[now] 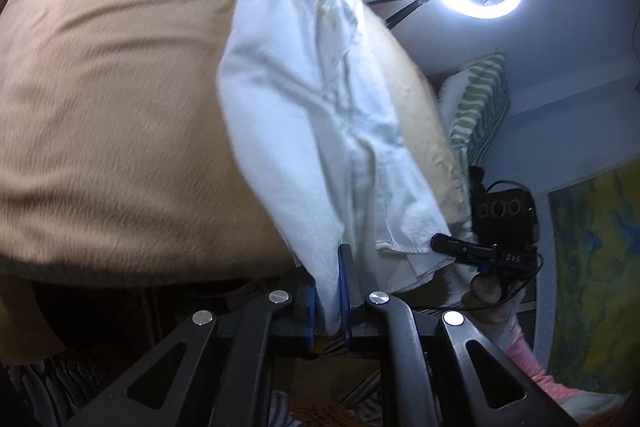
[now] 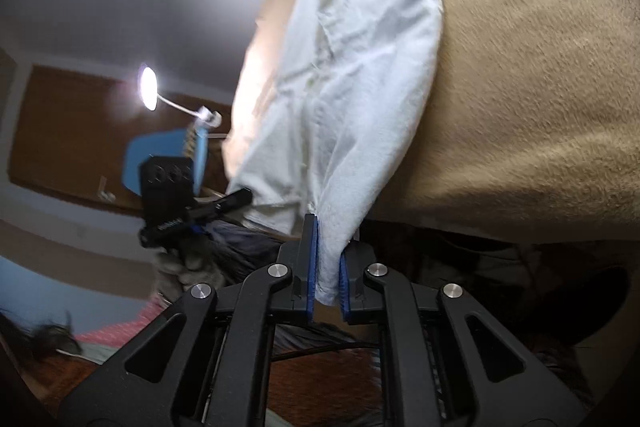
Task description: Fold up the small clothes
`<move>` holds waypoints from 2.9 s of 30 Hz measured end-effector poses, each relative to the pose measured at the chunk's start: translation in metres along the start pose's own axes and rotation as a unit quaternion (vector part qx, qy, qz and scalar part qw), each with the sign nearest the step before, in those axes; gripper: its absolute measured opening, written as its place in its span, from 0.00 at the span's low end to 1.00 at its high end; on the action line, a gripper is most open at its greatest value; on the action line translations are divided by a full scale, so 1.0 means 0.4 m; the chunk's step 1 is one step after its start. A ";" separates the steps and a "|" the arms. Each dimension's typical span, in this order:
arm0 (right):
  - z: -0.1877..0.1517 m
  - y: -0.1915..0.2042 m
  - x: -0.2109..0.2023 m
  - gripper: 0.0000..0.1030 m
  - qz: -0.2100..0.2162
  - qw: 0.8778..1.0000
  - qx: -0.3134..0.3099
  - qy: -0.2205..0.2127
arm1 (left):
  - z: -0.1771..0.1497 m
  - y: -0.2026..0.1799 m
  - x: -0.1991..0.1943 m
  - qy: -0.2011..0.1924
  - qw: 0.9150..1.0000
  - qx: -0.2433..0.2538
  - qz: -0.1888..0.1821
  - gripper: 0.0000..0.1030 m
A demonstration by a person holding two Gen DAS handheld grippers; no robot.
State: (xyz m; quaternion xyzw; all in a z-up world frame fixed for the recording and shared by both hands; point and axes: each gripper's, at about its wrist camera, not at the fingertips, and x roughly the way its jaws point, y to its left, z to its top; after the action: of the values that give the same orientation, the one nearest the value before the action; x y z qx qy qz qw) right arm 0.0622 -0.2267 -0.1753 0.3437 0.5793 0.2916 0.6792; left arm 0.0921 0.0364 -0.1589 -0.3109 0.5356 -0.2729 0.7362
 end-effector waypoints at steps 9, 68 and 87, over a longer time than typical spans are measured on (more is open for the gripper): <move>0.087 0.047 -0.042 0.10 0.030 0.998 0.003 -0.056 | 0.132 -0.061 -0.046 -0.042 0.998 0.034 -0.013 0.06; 0.468 -0.028 0.015 0.14 -0.276 0.950 -0.090 -0.113 | 0.428 0.106 0.111 -0.092 0.987 0.041 0.129 0.19; 0.525 0.073 0.136 0.14 -0.254 0.948 -0.168 -0.094 | 0.473 -0.075 0.278 -0.058 0.985 0.124 0.106 0.25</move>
State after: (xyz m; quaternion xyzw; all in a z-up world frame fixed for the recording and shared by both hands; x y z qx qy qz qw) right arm 0.2781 -0.1931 -0.1643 0.0918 0.5237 0.1696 0.8298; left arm 0.3022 -0.0338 -0.1612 -0.1738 0.4839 -0.2393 0.8236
